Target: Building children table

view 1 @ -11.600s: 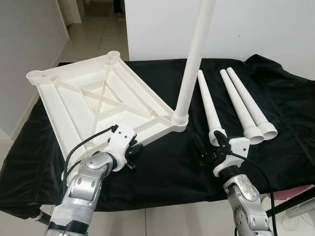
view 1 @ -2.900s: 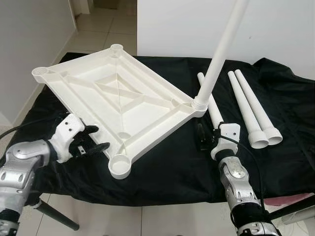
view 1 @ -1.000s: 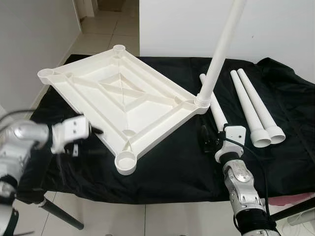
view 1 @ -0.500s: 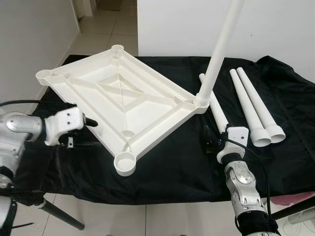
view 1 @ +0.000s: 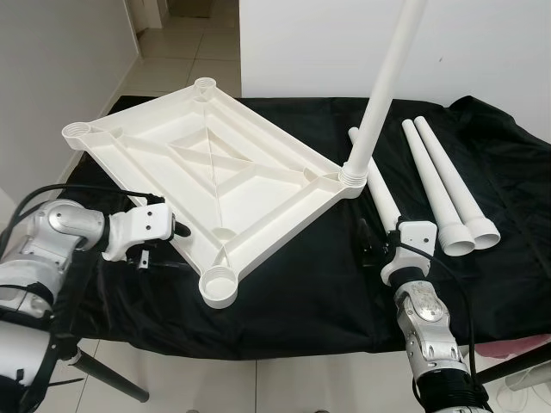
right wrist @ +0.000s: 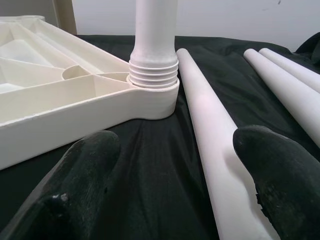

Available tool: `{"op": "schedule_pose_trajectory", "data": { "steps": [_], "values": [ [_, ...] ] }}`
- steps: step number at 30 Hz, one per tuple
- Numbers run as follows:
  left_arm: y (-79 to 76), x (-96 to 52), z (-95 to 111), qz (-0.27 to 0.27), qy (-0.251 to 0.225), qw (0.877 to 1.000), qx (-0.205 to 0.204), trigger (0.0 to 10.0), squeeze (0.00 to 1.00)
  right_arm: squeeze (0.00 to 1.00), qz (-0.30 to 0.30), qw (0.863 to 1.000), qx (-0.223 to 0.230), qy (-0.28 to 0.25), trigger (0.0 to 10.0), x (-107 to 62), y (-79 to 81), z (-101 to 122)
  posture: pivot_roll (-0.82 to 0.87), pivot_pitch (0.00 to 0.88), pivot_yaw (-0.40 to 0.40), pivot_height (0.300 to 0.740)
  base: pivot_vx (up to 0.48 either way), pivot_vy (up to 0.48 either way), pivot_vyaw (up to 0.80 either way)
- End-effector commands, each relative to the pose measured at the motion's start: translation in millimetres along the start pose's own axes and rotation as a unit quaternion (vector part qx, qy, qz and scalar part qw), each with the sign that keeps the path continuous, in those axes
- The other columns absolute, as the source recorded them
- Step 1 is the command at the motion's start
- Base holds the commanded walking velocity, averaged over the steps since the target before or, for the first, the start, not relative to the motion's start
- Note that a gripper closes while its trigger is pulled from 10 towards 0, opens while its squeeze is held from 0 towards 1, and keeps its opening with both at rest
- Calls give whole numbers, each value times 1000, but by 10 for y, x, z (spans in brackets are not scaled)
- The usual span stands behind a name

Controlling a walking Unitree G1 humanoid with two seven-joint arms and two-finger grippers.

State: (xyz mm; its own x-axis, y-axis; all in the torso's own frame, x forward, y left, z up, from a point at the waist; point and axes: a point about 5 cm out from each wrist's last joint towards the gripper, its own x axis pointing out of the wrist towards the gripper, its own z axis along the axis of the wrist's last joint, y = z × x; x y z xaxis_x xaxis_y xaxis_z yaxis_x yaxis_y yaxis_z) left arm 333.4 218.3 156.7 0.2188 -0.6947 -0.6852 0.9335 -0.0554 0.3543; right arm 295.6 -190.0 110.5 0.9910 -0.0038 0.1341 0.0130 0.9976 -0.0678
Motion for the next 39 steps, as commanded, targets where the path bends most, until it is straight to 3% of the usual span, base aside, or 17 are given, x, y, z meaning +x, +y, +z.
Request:
{"op": "schedule_pose_trajectory", "data": {
  "steps": [1, 5, 15, 16, 18, 19, 20, 21, 30, 38, 39],
  "values": [
    [5, 35, -20, -1, 20, 1000, 6, 10000, 0, 0, -9, 999, 5, 41, 10000, -87, -24, -163, -20, 53, 26, 740, 0, 0, 0],
    [42, 108, -53, 2, 54, 999, -6, 10000, 0, 0, -8, 999, 4, 41, 10000, -89, -15, -161, -26, 55, 32, 740, 0, 0, 0],
    [78, 198, -69, 13, 79, 997, -21, 10000, 0, 0, -8, 999, 5, 42, 10000, -93, -4, -162, -30, 55, 35, 740, 0, 0, 0],
    [83, 210, -68, 12, 79, 996, -27, 8667, 0, 0, -8, 999, 4, 42, 10000, -92, -1, -161, -31, 55, 35, 740, 0, 0, 0],
    [83, 210, -68, 12, 79, 996, -27, 8667, 0, 0, -8, 999, 4, 42, 10000, -92, -1, -161, -31, 55, 35, 740, 0, 0, 0],
    [89, 218, -63, 12, 77, 997, -29, 4941, 0, 0, -8, 999, 4, 42, 10000, -90, 0, -157, -31, 57, 35, 740, 0, 0, 0],
    [89, 218, -63, 12, 77, 997, -29, 4941, 0, 0, -8, 999, 4, 42, 10000, -90, 0, -157, -31, 57, 35, 740, 0, 0, 0],
    [88, 223, -64, 10, 74, 997, -36, 0, 0, 0, -10, 999, 5, 42, 10000, -87, -5, -156, -30, 56, 36, 740, 0, 0, 0],
    [-11, 270, -124, -6, 51, 996, -75, 0, 0, 0, -14, 999, 7, 41, 10000, -66, -10, -159, -22, 52, 40, 740, 0, 0, 0],
    [-70, 395, -35, 2, -5, 998, -64, 0, 0, 0, -15, 999, 9, 40, 10000, -47, 8, -156, -17, 46, 40, 740, 0, 0, 0],
    [-70, 431, -8, 12, -15, 998, -62, 3804, 0, 0, -15, 999, 10, 40, 10000, -43, 12, -157, -13, 43, 37, 740, 0, 0, 0]
  ]
}}
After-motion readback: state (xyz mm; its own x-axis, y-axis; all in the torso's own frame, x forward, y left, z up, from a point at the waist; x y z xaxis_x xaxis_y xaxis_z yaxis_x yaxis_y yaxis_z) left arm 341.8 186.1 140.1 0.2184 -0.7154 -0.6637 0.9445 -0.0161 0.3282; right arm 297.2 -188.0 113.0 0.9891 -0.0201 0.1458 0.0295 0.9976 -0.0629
